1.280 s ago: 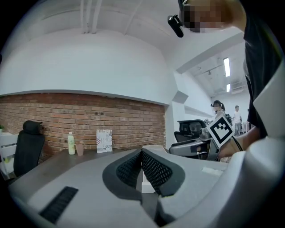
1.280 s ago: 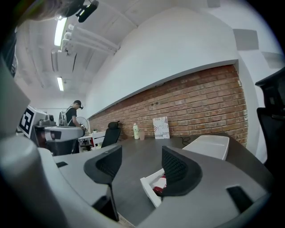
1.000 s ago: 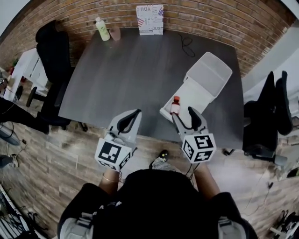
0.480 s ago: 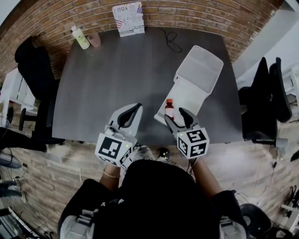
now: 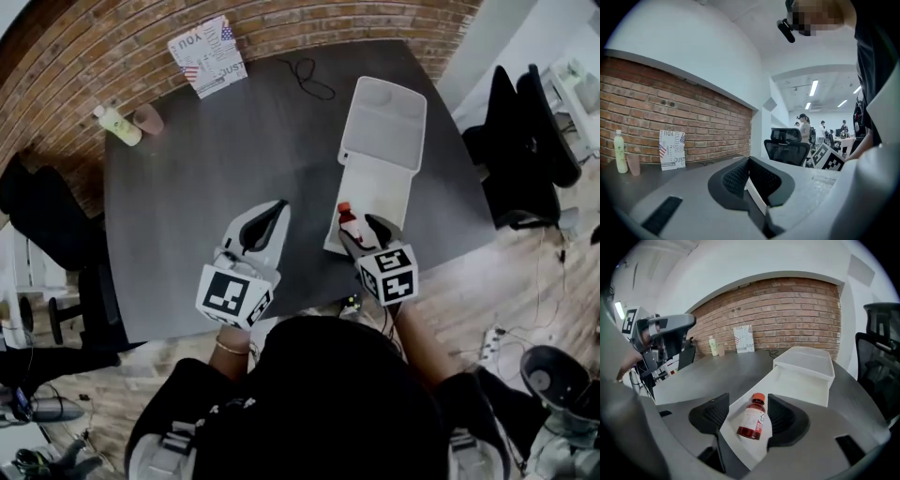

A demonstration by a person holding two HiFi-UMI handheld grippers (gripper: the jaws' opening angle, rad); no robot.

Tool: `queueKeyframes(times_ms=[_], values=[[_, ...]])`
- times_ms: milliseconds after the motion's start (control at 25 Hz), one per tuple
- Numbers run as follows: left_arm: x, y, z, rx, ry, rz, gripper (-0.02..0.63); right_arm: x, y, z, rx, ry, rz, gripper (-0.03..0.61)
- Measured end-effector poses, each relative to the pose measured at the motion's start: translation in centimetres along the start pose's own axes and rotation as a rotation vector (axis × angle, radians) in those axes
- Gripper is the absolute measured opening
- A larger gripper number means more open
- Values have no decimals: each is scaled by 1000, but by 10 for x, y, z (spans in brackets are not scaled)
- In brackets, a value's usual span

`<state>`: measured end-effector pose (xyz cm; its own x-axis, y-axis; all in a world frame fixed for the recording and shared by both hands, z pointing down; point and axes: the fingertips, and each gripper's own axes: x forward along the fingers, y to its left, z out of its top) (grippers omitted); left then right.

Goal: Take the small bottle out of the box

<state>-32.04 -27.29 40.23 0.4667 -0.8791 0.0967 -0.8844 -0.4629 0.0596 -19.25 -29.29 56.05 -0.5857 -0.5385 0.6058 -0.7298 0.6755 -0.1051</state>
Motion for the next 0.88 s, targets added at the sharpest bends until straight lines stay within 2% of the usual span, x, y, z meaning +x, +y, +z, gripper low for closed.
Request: queueKeyframes(times_ms=[440,680,880], values=[[7,26,-2,-54,-22,-132,-2,24,0,-33,5,186,-101,273],[2,38,-11,-68,-9,-156,-2,34,-9,-39,-11,239,-178,271],[1,49,-13,-80,-11,-162,-2,33,-7,-42,6,283,-192,269]])
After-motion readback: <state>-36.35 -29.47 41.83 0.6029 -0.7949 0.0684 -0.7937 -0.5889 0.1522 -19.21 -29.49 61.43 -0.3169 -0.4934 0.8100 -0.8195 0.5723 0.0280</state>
